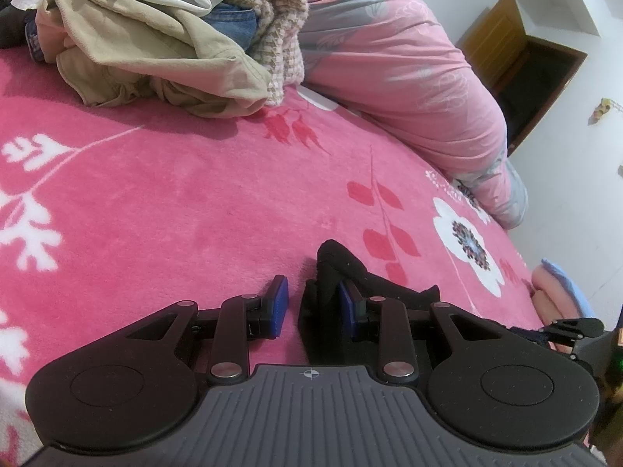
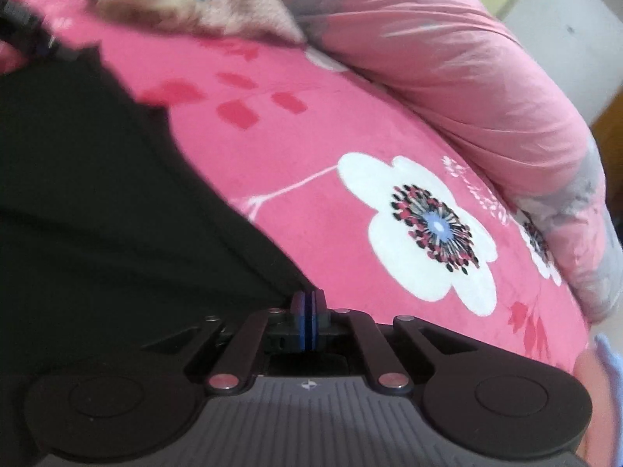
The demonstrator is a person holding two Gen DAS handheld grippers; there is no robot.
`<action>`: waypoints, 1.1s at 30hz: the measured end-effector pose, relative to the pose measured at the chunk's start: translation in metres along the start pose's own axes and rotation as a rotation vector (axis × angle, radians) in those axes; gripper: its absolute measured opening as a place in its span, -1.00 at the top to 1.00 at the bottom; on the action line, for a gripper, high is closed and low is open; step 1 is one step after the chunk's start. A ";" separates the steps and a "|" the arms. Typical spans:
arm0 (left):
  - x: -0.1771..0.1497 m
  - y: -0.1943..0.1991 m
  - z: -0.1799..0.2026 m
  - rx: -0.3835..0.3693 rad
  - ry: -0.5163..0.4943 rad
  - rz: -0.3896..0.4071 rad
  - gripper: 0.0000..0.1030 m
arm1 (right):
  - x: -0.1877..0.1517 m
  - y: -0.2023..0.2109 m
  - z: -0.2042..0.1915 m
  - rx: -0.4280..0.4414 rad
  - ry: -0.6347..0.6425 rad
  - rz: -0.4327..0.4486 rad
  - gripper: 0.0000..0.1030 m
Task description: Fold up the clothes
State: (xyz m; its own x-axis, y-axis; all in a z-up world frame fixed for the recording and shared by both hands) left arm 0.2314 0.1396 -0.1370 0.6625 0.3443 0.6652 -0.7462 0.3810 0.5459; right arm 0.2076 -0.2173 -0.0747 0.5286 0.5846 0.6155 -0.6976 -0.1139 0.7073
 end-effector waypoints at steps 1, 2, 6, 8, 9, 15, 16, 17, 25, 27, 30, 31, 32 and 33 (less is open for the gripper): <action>0.000 0.000 0.000 0.000 0.000 0.000 0.43 | 0.001 0.006 0.007 0.015 -0.054 0.014 0.69; 0.000 0.000 0.000 0.000 0.000 0.000 0.43 | 0.001 0.012 0.015 0.025 -0.110 0.029 0.40; 0.000 0.000 0.000 0.002 -0.002 0.000 0.43 | -0.008 0.046 0.063 -0.004 -0.357 0.102 0.16; -0.001 0.001 0.001 0.004 -0.004 0.001 0.43 | -0.020 0.064 0.089 -0.035 -0.489 0.130 0.16; -0.001 0.001 0.001 0.005 -0.005 0.001 0.43 | -0.026 0.073 0.100 -0.047 -0.545 0.141 0.16; -0.001 0.000 0.002 0.008 -0.011 0.002 0.43 | -0.062 0.089 0.110 -0.046 -0.607 0.087 0.24; -0.001 0.000 0.002 0.008 -0.011 0.002 0.43 | -0.066 0.087 0.107 -0.042 -0.593 0.070 0.25; -0.001 0.000 0.002 0.009 -0.012 0.002 0.43 | -0.069 0.084 0.104 -0.044 -0.584 0.054 0.25; -0.001 0.000 0.002 0.010 -0.013 0.003 0.43 | -0.091 0.048 0.111 0.049 -0.757 -0.018 0.80; -0.001 0.000 0.002 0.010 -0.012 0.003 0.43 | -0.091 0.054 0.112 0.067 -0.797 0.048 0.95; -0.001 0.000 0.003 0.010 -0.011 0.002 0.43 | -0.090 0.076 0.116 0.036 -0.852 0.194 0.96; -0.001 0.000 0.003 0.010 -0.011 0.002 0.43 | -0.093 0.080 0.119 0.019 -0.882 0.221 0.96; -0.001 0.000 0.003 0.010 -0.011 0.001 0.43 | -0.098 0.081 0.121 0.012 -0.907 0.230 0.96; -0.001 0.000 0.003 0.010 -0.011 0.001 0.43 | -0.103 0.081 0.123 0.007 -0.933 0.236 0.96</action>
State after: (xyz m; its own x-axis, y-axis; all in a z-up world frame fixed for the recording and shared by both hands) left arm 0.2309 0.1366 -0.1362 0.6609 0.3354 0.6714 -0.7476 0.3722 0.5500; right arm 0.1561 -0.3854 -0.0379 0.5493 -0.3276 0.7687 -0.8338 -0.1534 0.5304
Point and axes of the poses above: each gripper's, at about its wrist camera, not at the fingertips, and y roughly against the way its jaws point, z to its right, x to its top, the point moved 3 cm from there along -y, roughly the way its jaws point, and after that the axes turned 4 degrees about x, right-handed, at the moved point
